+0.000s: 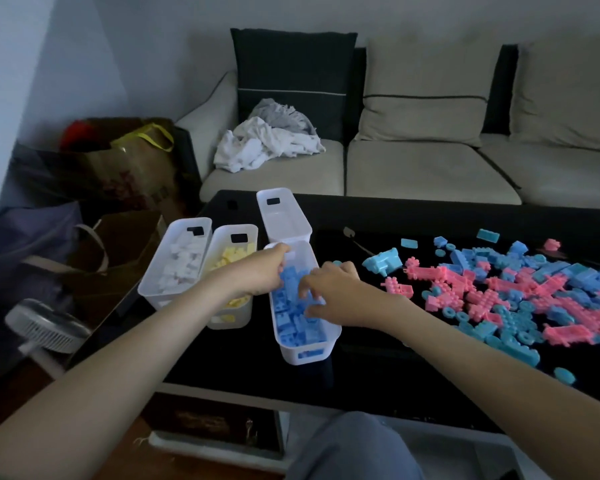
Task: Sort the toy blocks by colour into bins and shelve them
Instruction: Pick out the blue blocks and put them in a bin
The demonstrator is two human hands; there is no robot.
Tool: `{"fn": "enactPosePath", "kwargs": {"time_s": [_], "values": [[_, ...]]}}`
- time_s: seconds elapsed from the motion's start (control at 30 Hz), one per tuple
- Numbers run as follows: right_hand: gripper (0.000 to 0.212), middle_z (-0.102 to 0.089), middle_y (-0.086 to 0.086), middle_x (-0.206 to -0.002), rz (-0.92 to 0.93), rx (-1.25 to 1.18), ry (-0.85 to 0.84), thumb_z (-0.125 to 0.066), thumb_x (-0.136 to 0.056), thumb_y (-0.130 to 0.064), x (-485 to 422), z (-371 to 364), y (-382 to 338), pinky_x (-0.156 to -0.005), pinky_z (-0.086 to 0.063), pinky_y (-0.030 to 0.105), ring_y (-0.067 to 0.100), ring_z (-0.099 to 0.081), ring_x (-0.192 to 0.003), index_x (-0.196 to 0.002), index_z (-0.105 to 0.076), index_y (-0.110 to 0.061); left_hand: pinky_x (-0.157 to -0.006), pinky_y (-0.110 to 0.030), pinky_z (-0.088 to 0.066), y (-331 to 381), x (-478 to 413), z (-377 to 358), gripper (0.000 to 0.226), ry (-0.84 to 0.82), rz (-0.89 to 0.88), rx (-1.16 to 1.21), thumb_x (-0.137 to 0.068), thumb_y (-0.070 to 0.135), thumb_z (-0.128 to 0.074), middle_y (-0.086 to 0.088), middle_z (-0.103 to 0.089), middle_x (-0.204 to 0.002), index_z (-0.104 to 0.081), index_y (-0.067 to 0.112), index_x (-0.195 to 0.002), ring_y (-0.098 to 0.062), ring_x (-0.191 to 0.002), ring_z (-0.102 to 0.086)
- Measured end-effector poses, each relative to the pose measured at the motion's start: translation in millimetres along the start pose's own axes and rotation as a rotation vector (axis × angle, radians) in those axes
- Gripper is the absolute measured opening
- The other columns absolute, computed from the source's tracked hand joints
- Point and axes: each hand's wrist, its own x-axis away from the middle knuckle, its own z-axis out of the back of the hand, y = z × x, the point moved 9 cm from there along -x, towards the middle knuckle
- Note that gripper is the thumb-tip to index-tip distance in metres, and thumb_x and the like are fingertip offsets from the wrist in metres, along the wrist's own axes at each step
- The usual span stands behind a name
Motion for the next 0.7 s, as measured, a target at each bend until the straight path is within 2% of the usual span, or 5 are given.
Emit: {"fn": "enactPosePath", "kwargs": {"time_s": [0.07, 0.17, 0.37, 0.57, 0.7], "values": [[0.018, -0.052, -0.014, -0.079, 0.069, -0.126, -0.102, -0.052, -0.093, -0.025, 6, -10, -11, -0.091, -0.03, 0.027, 0.008, -0.049, -0.088, -0.105, -0.063, -0.02, -0.084, -0.036, -0.047, 0, -6, -5, 0.044, -0.03, -0.032, -0.068, -0.085, 0.0, -0.05, -0.004, -0.051, -0.108, -0.041, 0.021, -0.122, -0.021, -0.099, -0.054], [0.024, -0.065, -0.008, -0.091, 0.171, -0.163, -0.255, -0.046, -0.095, -0.02, 14, -25, -26, -0.084, -0.04, 0.02, 0.013, -0.057, -0.09, -0.107, -0.066, -0.019, -0.072, -0.033, -0.035, -1, -8, -8, 0.028, -0.051, -0.035, -0.167, -0.083, -0.002, -0.041, -0.003, -0.046, -0.094, -0.049, 0.019, -0.099, -0.017, -0.086, -0.043], [0.031, -0.052, -0.018, -0.082, 0.177, -0.035, -0.106, -0.039, -0.099, -0.025, 7, -13, -16, -0.098, -0.024, 0.026, 0.006, -0.043, -0.083, -0.124, -0.057, -0.027, -0.095, -0.036, -0.047, 5, -18, -14, 0.051, -0.087, -0.048, -0.241, -0.09, -0.003, -0.039, -0.002, -0.051, -0.131, -0.044, 0.021, -0.136, -0.024, -0.115, -0.054], [0.026, -0.065, -0.006, -0.105, 0.019, -0.258, 0.181, -0.047, -0.096, -0.02, 22, 37, 63, -0.094, -0.038, 0.022, 0.01, -0.056, -0.1, -0.117, -0.063, -0.024, -0.1, -0.035, -0.039, 54, -44, -3, 0.042, 0.167, -0.14, -0.204, -0.092, 0.006, -0.045, -0.006, -0.046, -0.129, -0.047, 0.018, -0.131, -0.023, -0.119, -0.046], [0.028, -0.065, -0.002, -0.112, -0.391, -0.207, 0.263, -0.041, -0.098, -0.018, 54, 48, 182, -0.096, -0.041, 0.033, 0.017, -0.059, -0.103, -0.119, -0.059, -0.023, -0.097, -0.029, -0.039, 113, -65, -17, 0.036, 0.226, -0.276, -0.096, -0.093, 0.012, -0.048, -0.01, -0.048, -0.126, -0.049, 0.012, -0.129, -0.025, -0.116, -0.049]]}}
